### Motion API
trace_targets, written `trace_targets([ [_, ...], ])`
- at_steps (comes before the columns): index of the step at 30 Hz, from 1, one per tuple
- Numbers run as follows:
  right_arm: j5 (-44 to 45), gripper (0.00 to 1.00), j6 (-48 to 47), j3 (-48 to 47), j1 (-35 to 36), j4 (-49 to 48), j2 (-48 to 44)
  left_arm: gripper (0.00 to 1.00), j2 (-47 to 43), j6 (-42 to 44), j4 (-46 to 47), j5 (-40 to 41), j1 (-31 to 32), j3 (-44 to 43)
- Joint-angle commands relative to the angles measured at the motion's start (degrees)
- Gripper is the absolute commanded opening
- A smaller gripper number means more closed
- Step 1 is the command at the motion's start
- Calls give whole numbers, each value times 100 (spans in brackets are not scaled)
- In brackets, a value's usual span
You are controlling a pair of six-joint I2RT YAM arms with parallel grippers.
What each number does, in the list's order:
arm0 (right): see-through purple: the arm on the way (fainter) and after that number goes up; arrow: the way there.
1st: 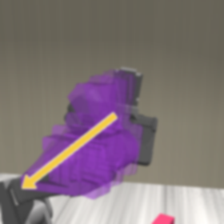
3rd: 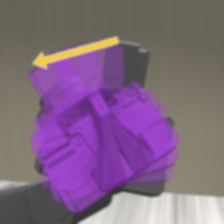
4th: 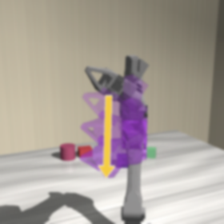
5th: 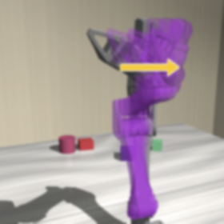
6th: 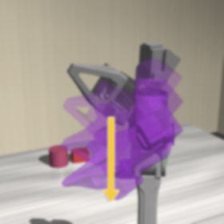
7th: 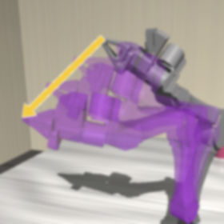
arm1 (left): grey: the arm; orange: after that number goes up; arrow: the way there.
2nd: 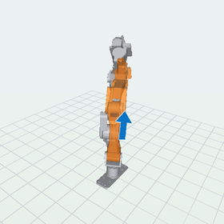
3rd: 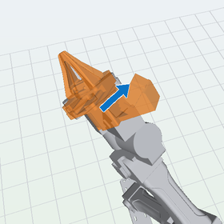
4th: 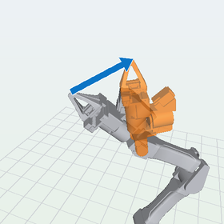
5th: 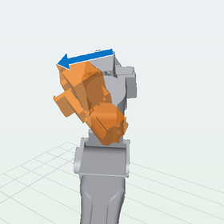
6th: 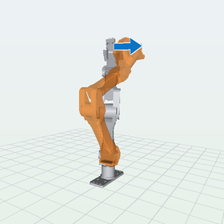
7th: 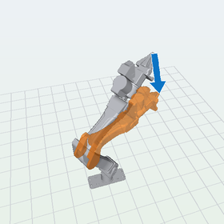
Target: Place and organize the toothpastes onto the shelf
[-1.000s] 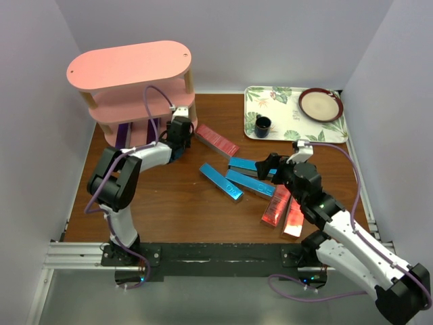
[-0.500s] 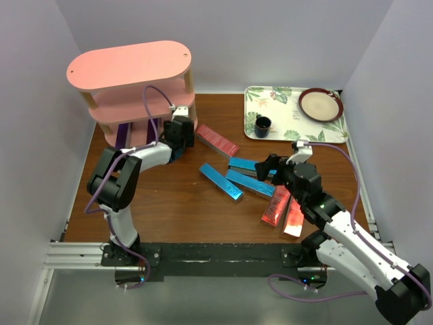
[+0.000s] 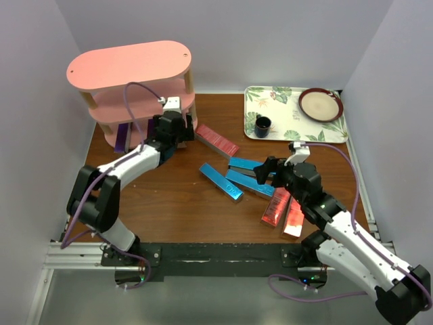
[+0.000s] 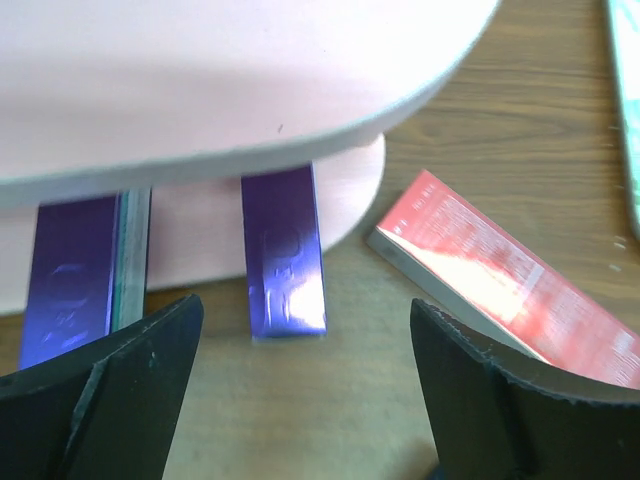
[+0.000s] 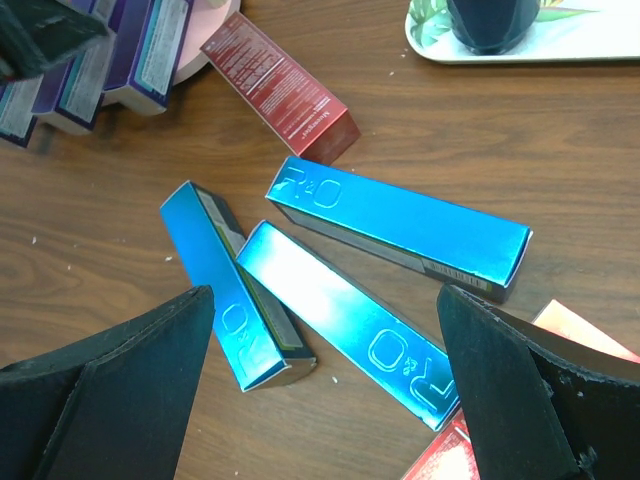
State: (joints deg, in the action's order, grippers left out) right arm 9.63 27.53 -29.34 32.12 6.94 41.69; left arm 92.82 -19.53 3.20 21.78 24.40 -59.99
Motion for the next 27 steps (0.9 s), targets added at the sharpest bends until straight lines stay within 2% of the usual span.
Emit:
trace_targets([
  [1,-347,98,-239,-361,-21,88,84,91,-947,-306,-302,-446,38,442],
  [7,-751,99,-502,-625,-13,457,287,98,-2108,-245,-891,-1052,275,1032],
  [10,-954,99,-617,-722,-13,677,392,98,-2609,-87,-1198,-1447,398,1199],
  [15,-1437,99,-748,-836,-13,1010,480,99,-3225,799,-1725,-2133,451,1288],
  [16,-1498,99,-775,-836,-13,1037,498,100,-3278,1036,-1892,-2526,460,1305],
  [20,-1744,98,-942,-810,-13,1152,515,100,-3288,2231,-2262,-3275,486,1341],
  [27,-2289,98,-1012,-854,-13,1196,673,100,-3182,2498,-2359,-3663,644,1402],
])
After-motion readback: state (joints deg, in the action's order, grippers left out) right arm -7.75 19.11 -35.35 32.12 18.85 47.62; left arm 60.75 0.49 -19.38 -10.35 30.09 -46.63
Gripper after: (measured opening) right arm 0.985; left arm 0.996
